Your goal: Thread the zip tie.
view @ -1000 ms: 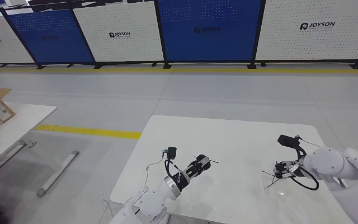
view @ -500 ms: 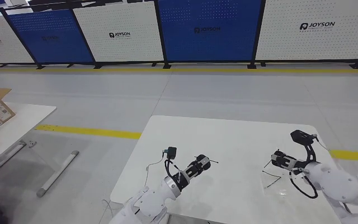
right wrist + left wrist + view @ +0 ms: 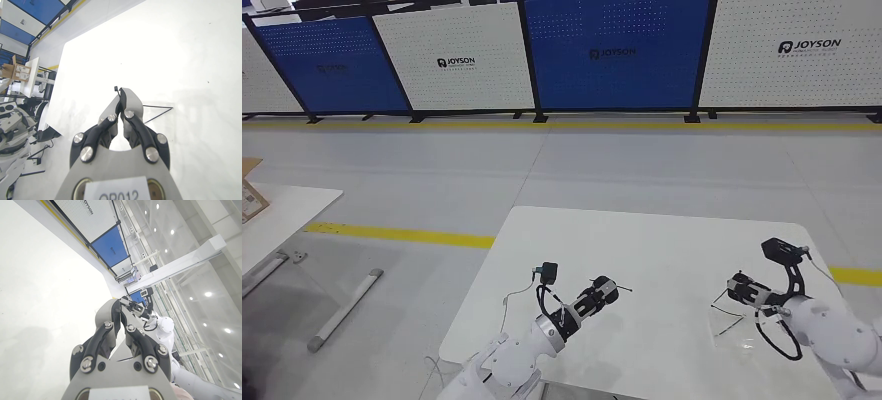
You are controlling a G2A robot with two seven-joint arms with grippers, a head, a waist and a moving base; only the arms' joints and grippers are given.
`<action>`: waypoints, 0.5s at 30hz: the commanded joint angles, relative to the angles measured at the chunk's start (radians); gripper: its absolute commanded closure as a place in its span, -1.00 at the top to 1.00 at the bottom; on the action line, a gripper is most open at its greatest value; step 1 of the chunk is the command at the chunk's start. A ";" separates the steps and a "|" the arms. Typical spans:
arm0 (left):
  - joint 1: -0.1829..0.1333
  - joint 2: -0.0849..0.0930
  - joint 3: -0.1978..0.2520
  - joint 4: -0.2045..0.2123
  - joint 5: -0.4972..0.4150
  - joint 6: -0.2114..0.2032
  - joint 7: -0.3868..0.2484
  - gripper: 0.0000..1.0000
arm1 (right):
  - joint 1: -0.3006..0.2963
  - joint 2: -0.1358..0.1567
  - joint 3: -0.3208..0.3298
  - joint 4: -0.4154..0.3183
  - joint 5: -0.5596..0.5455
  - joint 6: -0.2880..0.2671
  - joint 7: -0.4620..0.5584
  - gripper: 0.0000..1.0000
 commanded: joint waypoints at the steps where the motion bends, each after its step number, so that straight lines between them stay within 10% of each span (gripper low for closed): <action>1: 0.000 0.000 0.000 0.000 0.000 0.000 0.000 -1.00 | -0.018 -0.004 0.009 -0.006 0.010 -0.010 -0.067 -1.00; 6: 0.000 0.000 0.000 0.000 0.000 0.000 0.000 -1.00 | -0.131 -0.009 0.053 -0.041 0.108 -0.113 -0.188 -1.00; 15: 0.000 0.000 0.000 0.000 0.000 0.000 0.000 -1.00 | -0.185 -0.027 0.043 -0.104 0.118 -0.131 -0.318 -1.00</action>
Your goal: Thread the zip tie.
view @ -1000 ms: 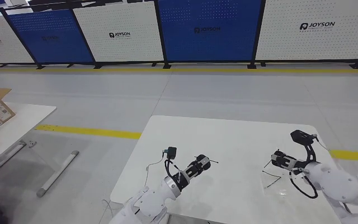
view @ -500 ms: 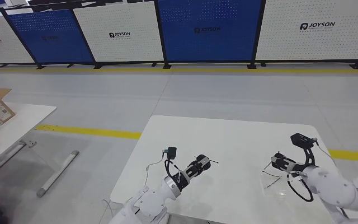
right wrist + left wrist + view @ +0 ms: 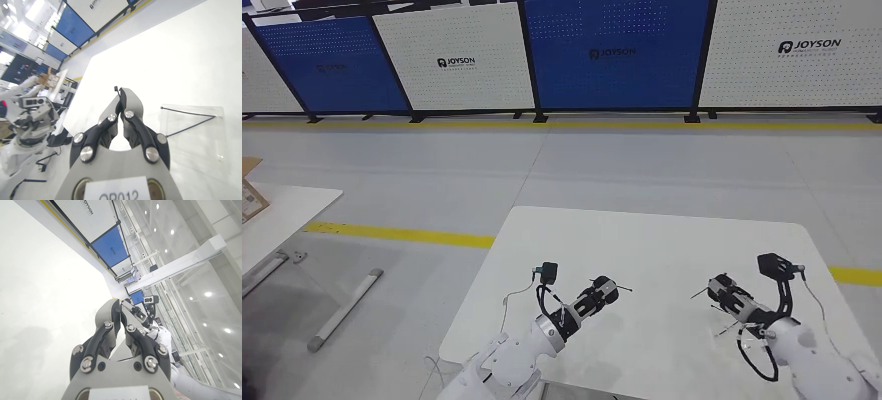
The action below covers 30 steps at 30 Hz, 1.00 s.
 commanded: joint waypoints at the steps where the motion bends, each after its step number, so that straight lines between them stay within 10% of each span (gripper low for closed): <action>1: 0.000 0.000 0.000 0.000 0.000 0.000 0.000 -1.00 | 0.000 0.000 -0.001 0.001 -0.006 0.001 0.001 -1.00; 17: -0.001 0.000 0.001 -0.001 0.002 0.000 0.001 -1.00 | 0.000 0.000 -0.001 0.001 -0.006 0.001 0.001 -1.00; 30: -0.047 -0.029 0.128 0.056 0.113 0.045 0.131 -1.00 | 0.000 0.000 -0.001 0.001 -0.006 0.001 0.001 -1.00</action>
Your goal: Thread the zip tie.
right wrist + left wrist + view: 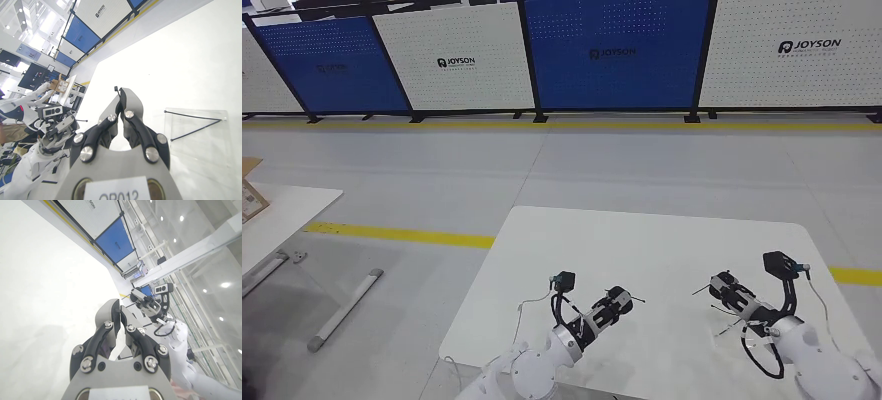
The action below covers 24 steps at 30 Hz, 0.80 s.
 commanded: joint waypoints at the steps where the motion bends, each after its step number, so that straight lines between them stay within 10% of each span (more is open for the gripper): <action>1: 0.000 0.000 0.000 0.000 -0.002 -0.002 0.001 -1.00 | 0.000 0.000 0.000 0.000 0.000 0.000 0.000 -1.00; 14: 0.000 -0.001 0.000 0.001 -0.006 -0.001 0.006 -1.00 | 0.000 0.000 0.000 0.000 0.000 0.000 0.000 -1.00; 24: -0.024 -0.025 0.065 0.063 0.051 -0.005 0.139 -1.00 | -0.022 -0.025 -0.050 -0.054 -0.017 0.028 -0.056 -1.00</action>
